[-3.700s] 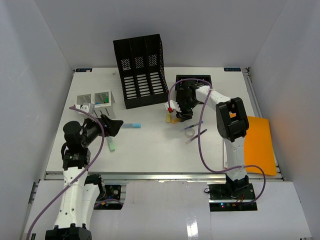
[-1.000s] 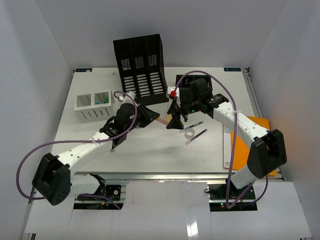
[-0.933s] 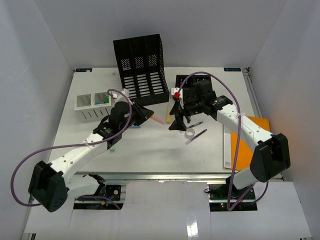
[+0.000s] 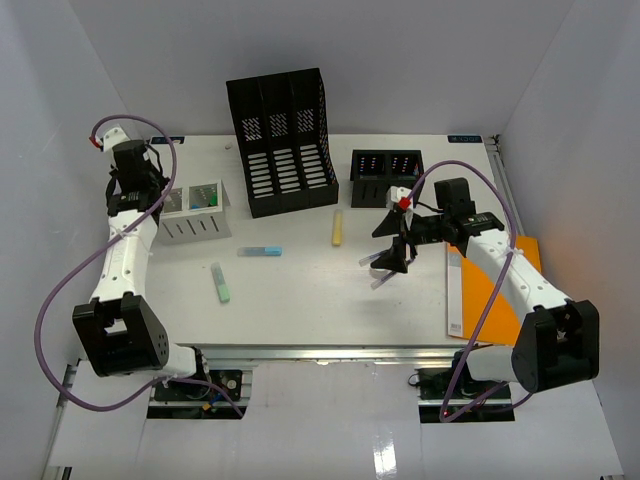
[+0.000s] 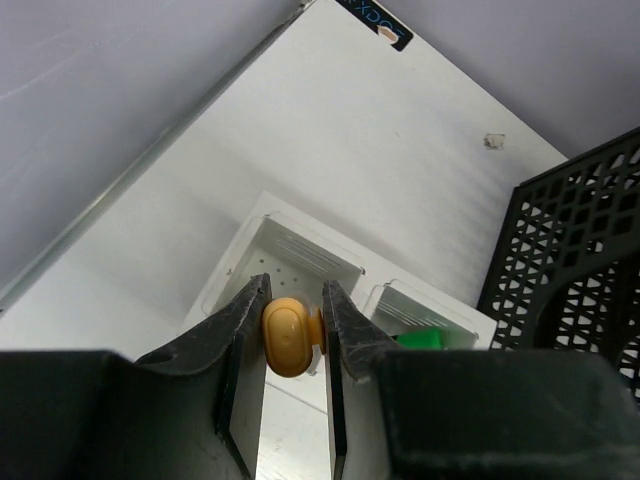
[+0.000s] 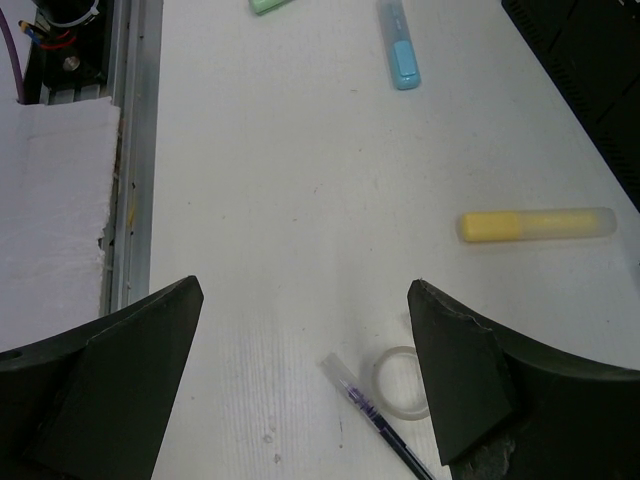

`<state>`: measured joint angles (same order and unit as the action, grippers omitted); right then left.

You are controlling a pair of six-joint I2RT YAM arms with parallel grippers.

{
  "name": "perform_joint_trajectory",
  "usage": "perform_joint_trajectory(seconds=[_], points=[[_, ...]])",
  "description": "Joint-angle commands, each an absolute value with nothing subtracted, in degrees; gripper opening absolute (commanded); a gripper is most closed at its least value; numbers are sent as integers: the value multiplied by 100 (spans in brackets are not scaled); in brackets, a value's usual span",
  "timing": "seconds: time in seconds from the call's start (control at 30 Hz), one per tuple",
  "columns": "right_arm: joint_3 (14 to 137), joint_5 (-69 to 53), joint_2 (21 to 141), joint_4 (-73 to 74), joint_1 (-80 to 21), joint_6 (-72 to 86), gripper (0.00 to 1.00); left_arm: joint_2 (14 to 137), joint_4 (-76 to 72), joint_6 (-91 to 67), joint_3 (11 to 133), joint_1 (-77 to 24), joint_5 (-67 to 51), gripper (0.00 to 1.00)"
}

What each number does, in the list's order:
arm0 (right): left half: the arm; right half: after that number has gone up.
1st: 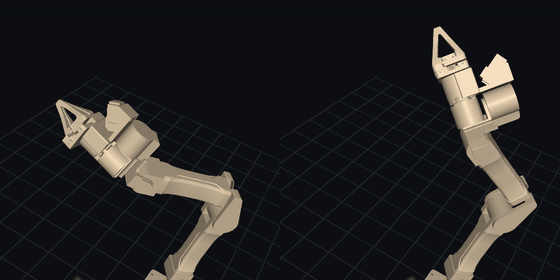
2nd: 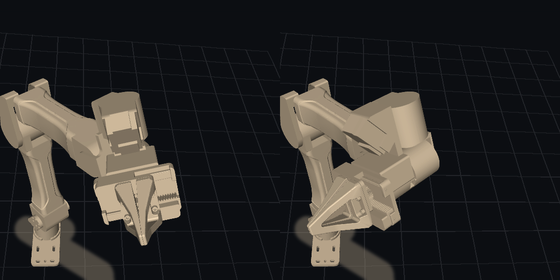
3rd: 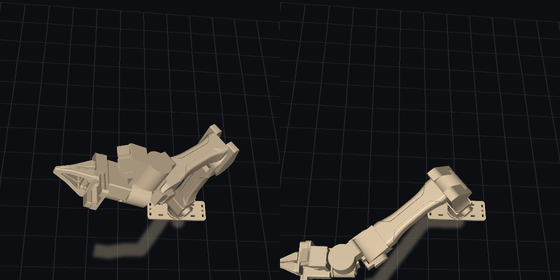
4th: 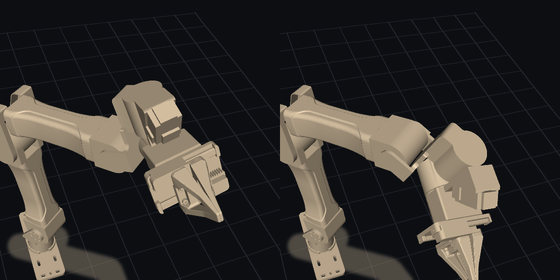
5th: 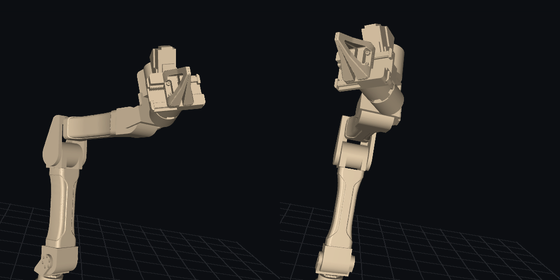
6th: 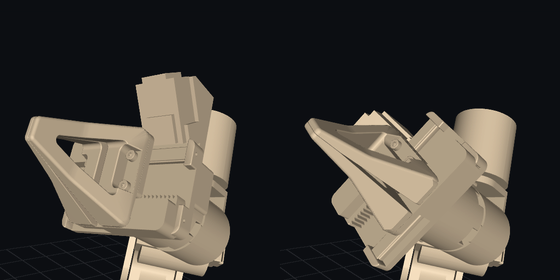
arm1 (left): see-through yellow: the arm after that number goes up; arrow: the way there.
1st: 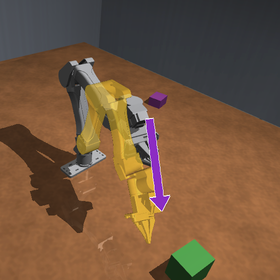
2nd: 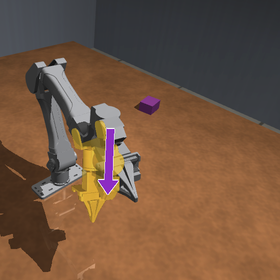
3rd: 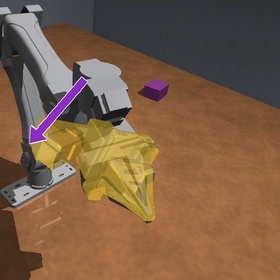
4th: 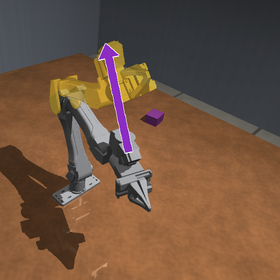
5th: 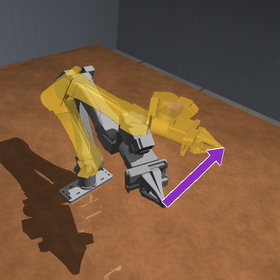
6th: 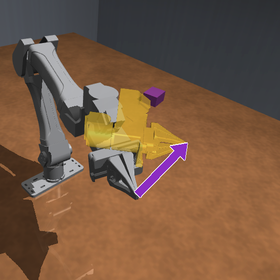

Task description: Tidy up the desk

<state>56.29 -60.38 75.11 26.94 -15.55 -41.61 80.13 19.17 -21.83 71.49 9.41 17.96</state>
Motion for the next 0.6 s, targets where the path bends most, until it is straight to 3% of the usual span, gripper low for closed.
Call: perform_joint_trajectory(seconds=[0.0, 0.33, 0.57], points=[[5599, -6152, 7362, 2654, -1564, -4289, 90, 8119, 1714, -1804, 7381, 1003, 1953, 13], [5565, -6229, 7409, 2637, -1428, -4255, 90, 8455, 1696, -1765, 7200, 1055, 1620, 36], [5497, -6086, 7444, 2579, -1337, -4271, 90, 8313, 1773, -1783, 7173, 1063, 1388, 68]])
